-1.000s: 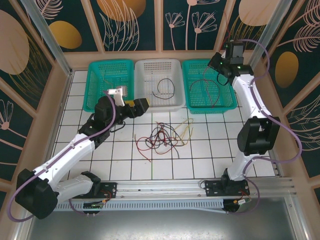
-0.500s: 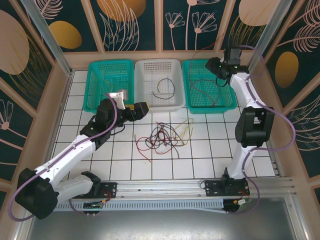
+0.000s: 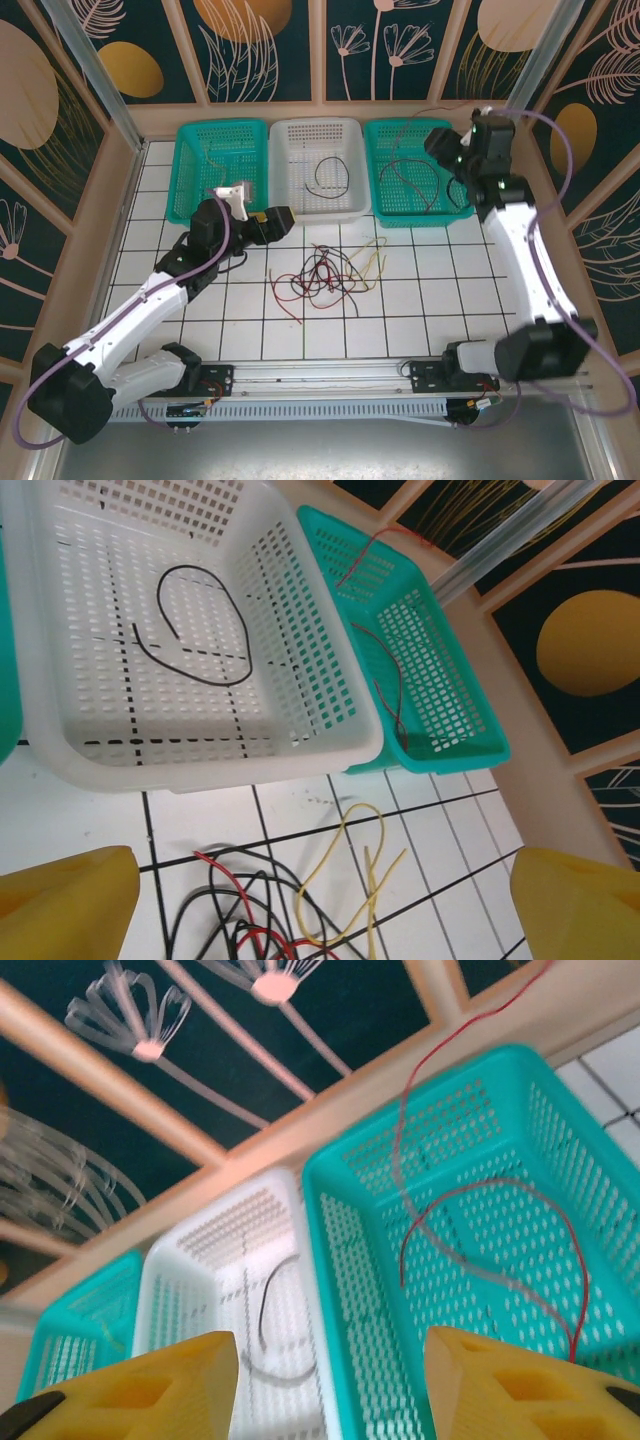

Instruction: Untangle the cables

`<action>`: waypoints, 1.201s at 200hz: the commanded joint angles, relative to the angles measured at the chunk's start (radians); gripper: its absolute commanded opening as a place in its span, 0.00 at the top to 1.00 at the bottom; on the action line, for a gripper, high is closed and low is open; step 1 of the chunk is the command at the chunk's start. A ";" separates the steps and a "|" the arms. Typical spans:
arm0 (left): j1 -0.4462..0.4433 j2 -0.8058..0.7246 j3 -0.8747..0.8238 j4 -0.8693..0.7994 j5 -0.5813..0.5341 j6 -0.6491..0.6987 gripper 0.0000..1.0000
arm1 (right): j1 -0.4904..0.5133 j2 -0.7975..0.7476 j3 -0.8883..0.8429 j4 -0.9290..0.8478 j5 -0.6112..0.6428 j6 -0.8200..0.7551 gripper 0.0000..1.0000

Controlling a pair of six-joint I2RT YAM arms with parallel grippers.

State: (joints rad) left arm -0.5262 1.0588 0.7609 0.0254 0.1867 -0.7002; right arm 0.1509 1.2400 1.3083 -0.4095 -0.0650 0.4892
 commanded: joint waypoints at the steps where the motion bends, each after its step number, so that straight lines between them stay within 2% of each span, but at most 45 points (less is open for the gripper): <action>1: 0.002 -0.023 -0.010 0.004 0.032 -0.047 0.07 | 0.110 -0.141 -0.179 -0.062 0.074 0.029 0.46; 29: 0.002 -0.017 -0.056 0.036 0.065 -0.107 0.13 | 0.316 -0.269 -0.400 -0.118 0.155 0.128 0.44; 68: 0.002 -0.005 -0.090 0.039 0.098 -0.161 0.20 | 0.521 -0.297 -0.577 -0.106 0.212 0.289 0.42; 114: 0.002 0.007 -0.063 0.005 0.097 -0.149 0.22 | 0.536 -0.151 -0.618 0.020 0.175 0.324 0.47; 144: 0.002 0.014 -0.048 -0.021 0.097 -0.135 0.24 | 0.531 -0.029 -0.557 0.046 0.192 0.304 0.50; 165: 0.002 -0.014 -0.079 -0.021 0.090 -0.138 0.23 | 0.534 0.041 -0.497 0.027 0.199 0.285 0.57; 205: 0.002 -0.030 -0.122 -0.031 0.073 -0.135 0.24 | 0.645 0.106 -0.438 0.099 0.117 0.207 0.53; 240: 0.002 -0.022 -0.130 -0.018 0.071 -0.134 0.24 | 0.708 0.243 -0.372 0.092 0.128 0.220 0.54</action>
State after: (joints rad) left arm -0.5262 1.0374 0.6415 0.0090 0.2607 -0.8425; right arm 0.8333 1.4052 0.8871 -0.3302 0.0643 0.7265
